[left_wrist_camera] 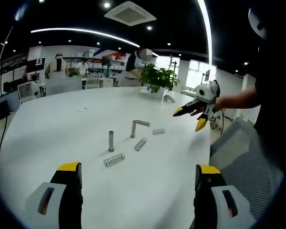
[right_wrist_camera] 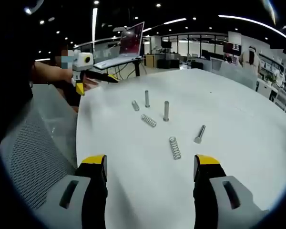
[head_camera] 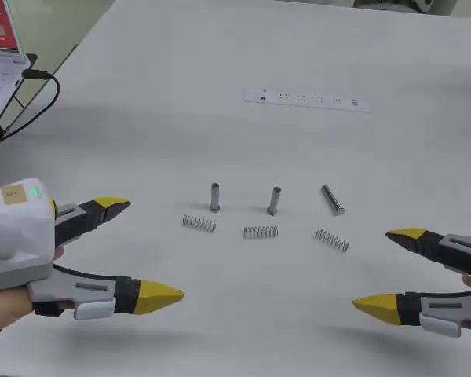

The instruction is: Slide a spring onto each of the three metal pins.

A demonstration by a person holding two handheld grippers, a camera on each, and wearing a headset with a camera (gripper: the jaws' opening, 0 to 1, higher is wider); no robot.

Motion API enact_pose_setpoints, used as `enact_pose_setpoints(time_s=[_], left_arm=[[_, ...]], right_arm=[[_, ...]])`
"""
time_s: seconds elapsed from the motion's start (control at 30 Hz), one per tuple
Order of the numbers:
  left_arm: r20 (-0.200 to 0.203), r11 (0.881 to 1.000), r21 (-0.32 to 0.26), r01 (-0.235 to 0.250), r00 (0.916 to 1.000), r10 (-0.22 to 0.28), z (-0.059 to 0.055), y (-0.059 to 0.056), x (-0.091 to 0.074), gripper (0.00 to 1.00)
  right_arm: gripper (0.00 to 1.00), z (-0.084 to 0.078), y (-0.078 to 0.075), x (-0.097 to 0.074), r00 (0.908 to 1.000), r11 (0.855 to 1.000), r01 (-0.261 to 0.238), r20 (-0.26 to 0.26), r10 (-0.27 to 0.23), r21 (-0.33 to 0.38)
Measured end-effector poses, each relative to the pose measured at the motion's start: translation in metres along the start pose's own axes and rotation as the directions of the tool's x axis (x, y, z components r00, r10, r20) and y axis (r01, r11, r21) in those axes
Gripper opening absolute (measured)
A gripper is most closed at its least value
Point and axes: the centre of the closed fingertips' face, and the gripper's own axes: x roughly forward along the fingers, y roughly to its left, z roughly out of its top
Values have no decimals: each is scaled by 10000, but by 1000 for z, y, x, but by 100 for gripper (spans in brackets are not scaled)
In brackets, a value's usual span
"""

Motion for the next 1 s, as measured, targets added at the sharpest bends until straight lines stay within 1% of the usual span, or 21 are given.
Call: enact_pose_setpoints(time_s=[0.2,0.57,0.77,1.0], left_arm=[[-14,10000,-32,45,10000,-45,-1,-1,1,96],[-10,10000,-56,45,10000,-45,-2,0,1,96],[37,9999,-124,64,10000,-64,-3,-1,3,96],[32,9999,-150,67,10000,-66,-4,0,4,96]], right_arm=[[74,-5,1,-1,9998,10000,3,-188,-5,-100],[74,-6,-1,-3,9998,10000,62,-172,-63,-68],[74,-2,-4,-2,9998,10000,57,-167,-57,-43],[72,8,-13,2,9999,10000,1,-106,-1,-27]])
